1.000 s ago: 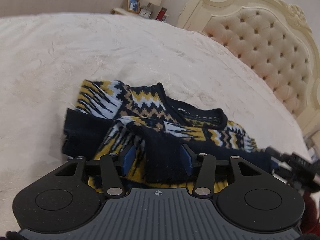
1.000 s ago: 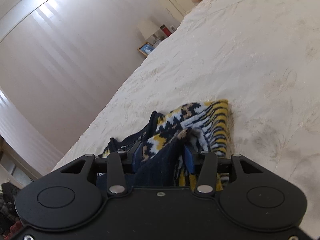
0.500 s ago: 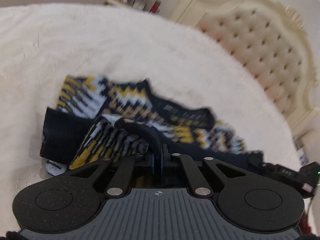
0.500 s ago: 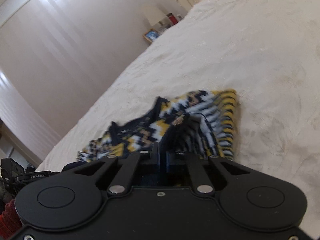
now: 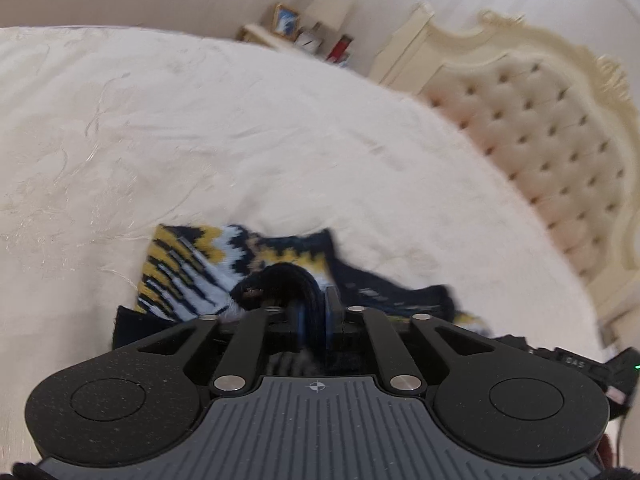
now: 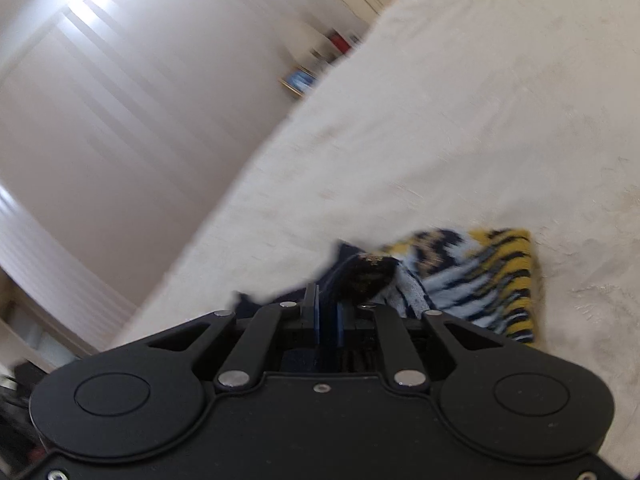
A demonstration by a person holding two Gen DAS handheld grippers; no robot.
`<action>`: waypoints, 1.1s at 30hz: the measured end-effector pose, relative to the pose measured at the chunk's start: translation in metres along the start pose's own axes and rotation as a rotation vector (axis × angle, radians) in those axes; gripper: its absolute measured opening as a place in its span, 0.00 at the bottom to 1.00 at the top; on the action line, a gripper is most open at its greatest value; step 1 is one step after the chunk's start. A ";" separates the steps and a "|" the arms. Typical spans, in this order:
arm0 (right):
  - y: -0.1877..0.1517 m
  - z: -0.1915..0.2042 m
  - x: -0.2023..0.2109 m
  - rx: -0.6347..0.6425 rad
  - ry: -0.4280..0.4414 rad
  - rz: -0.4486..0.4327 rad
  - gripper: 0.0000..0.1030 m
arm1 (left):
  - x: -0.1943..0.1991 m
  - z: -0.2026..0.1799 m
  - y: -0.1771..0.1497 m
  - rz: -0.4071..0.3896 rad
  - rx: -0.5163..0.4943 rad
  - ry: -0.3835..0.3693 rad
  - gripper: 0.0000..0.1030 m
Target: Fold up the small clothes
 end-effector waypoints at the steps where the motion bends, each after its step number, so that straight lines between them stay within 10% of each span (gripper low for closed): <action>1: -0.002 -0.005 -0.002 -0.004 -0.008 -0.001 0.22 | -0.005 0.002 -0.001 0.018 0.005 0.009 0.31; 5: -0.002 -0.002 0.016 0.005 0.023 -0.073 0.67 | 0.010 0.011 0.007 -0.058 0.030 0.004 0.37; 11: -0.006 0.028 0.051 0.121 -0.015 -0.104 0.69 | 0.061 0.002 0.015 -0.145 -0.003 -0.048 0.45; 20: -0.033 0.059 0.060 0.223 -0.107 0.067 0.82 | 0.097 -0.028 -0.025 -0.010 -0.037 -0.088 0.60; 33: -0.068 0.023 0.023 0.640 -0.365 0.172 0.83 | 0.001 -0.034 -0.103 0.047 -0.455 0.227 0.62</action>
Point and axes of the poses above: each gripper's, at about its wrist camera, not at the fingertips, and x roughly against the way its jaws point, z to its left, y to its top, the point moved 9 cm from there along -x, roughly the way its jaws point, and after that the axes turned 14 degrees about y, right-handed, at the moved point
